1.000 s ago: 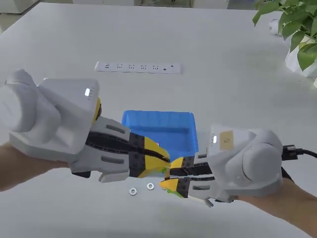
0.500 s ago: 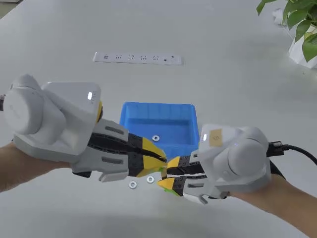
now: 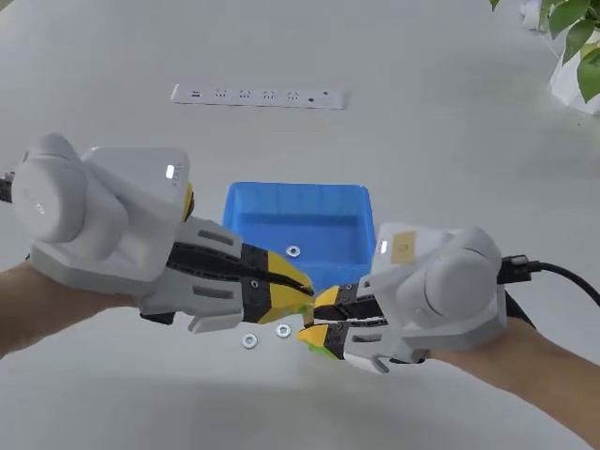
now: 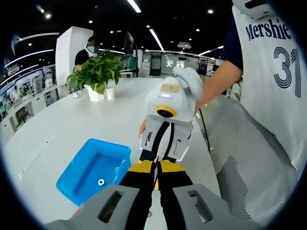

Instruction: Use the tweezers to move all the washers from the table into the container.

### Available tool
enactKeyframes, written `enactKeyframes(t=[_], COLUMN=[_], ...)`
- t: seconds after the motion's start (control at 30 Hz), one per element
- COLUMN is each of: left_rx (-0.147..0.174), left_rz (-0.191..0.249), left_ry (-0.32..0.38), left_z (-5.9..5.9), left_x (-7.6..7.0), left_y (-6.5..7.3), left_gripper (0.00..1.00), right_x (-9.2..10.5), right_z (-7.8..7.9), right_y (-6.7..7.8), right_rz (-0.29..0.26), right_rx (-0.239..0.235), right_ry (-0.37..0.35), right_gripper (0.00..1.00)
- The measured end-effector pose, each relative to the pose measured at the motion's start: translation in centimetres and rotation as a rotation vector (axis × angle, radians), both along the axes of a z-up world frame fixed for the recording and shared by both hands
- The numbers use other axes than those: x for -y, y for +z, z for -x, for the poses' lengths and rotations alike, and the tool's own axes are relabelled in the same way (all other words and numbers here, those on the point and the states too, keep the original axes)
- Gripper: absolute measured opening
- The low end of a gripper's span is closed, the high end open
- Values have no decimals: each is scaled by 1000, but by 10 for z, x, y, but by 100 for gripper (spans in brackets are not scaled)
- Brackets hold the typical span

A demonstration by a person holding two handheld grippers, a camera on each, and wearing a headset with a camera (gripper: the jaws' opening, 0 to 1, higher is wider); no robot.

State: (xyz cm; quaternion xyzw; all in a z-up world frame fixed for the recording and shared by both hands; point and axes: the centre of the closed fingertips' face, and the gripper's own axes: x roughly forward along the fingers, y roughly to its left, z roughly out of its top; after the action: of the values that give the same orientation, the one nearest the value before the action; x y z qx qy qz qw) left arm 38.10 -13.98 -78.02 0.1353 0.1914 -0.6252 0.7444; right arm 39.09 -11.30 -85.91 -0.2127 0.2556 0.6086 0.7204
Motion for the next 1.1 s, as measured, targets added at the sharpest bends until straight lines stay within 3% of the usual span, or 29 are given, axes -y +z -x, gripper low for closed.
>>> enactKeyframes(t=[0.43, 0.67, 1.1], left_rx=[-12, -22, -25], left_rz=[6, 6, 8], left_ry=[7, -6, -5], left_z=[-5, -1, -3], left_x=[1, 3, 2], left_y=[-5, -5, -5], left_gripper=[6, 6, 6], right_x=[1, 1, 1], right_z=[-3, 0, 0], right_y=[-4, -4, -4], right_rz=[-17, -16, -13], right_rx=[-27, -25, -35], right_ry=[-18, -13, -7], right_gripper=[13, 13, 12])
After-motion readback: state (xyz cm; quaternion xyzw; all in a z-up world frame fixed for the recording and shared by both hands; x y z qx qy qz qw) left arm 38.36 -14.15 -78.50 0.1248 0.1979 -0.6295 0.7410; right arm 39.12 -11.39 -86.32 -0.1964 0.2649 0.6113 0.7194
